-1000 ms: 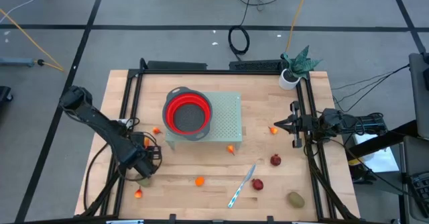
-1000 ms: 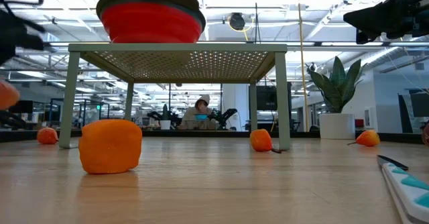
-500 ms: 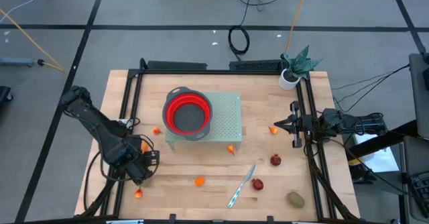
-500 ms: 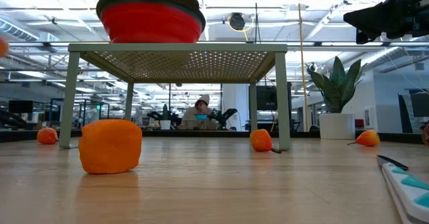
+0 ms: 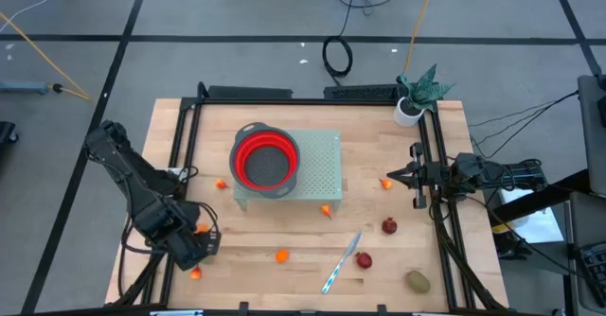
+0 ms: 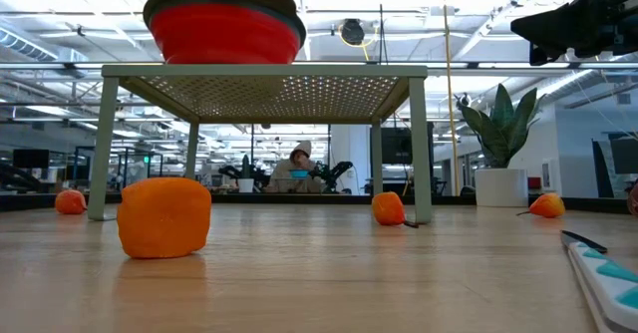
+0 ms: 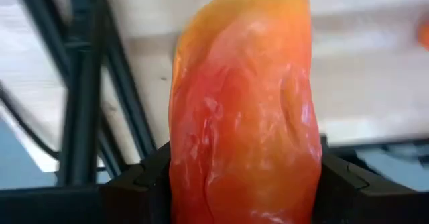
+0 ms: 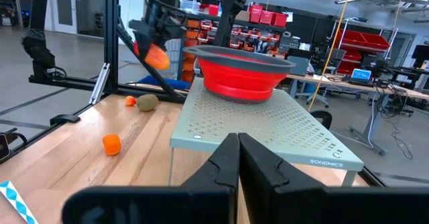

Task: Pick & Place Fruit
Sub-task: Put the red mango into the red strainer bowl on the shelf

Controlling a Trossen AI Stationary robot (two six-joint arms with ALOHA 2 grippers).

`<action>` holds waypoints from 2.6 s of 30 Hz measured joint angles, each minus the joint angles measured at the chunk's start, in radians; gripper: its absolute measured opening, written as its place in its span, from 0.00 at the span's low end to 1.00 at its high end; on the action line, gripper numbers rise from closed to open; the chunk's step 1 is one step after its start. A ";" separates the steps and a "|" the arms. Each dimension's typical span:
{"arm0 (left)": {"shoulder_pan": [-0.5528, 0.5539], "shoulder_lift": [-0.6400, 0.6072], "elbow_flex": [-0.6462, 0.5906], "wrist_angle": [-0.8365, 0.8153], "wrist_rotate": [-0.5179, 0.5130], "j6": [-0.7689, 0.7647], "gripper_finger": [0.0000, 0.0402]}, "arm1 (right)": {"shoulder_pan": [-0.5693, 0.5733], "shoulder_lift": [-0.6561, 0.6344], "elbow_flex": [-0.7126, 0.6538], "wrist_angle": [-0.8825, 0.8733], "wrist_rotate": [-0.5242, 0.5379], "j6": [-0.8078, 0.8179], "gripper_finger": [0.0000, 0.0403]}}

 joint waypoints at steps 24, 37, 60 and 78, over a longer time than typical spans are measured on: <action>0.011 0.087 0.000 0.542 -0.487 0.606 0.57 | 0.000 0.000 0.000 0.000 0.000 -0.003 0.00; 0.010 0.087 0.000 0.918 -0.918 1.091 0.57 | 0.000 0.000 0.000 0.000 0.000 -0.002 0.00; 0.009 0.087 -0.001 1.471 -1.079 1.815 0.57 | 0.000 0.000 0.000 0.000 0.000 0.000 0.00; 0.011 0.086 -0.001 1.743 -1.444 1.679 0.57 | 0.000 0.000 0.000 0.000 0.000 0.000 0.00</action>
